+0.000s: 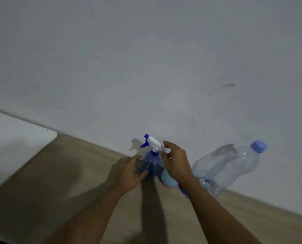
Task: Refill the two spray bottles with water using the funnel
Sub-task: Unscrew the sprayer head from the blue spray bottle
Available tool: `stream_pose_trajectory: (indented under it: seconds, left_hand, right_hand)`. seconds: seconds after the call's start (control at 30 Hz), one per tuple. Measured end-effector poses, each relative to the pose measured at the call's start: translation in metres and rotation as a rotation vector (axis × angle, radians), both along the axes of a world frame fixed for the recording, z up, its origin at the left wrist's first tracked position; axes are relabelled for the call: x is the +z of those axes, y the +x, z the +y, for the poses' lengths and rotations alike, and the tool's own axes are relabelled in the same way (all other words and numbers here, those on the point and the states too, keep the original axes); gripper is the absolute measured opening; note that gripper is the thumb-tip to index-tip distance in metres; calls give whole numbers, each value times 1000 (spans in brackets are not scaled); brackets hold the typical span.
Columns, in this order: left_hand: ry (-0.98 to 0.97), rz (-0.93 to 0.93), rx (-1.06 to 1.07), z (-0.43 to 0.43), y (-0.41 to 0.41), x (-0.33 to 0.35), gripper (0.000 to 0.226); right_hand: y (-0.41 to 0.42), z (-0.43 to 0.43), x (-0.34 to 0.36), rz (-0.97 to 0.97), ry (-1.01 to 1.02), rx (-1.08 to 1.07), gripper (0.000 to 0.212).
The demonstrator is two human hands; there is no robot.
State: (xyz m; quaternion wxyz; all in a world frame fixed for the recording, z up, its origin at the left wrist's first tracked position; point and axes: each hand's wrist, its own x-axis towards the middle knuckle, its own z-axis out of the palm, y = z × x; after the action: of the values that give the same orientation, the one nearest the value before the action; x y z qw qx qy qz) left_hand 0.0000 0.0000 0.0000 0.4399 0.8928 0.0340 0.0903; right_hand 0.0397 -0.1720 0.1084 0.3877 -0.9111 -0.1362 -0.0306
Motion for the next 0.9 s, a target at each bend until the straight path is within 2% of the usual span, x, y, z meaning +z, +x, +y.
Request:
stream_pose_trajectory:
  seconds: [0.13,0.23,0.4,0.6,0.9]
  left_hand:
    - [-45,35,-38,2,12,-11,55]
    - [-34,-20,-20,-1,13,-16,52]
    - [-194,-36,-10,-6,1,-23,52]
    - [-252,-77,-79,-13,-47,0,57]
    - [-427,-218,-225,-51,-142,110,68]
  right_hand:
    - [12,4,-7,-14,-75,-2,18]
    - [14,7,-16,-38,-82,13,13]
    - [3,6,-11,-50,-50,4,13]
    - [-22,-16,27,-9,119,-15,16]
    - [-100,-67,138,66,432,-38,14]
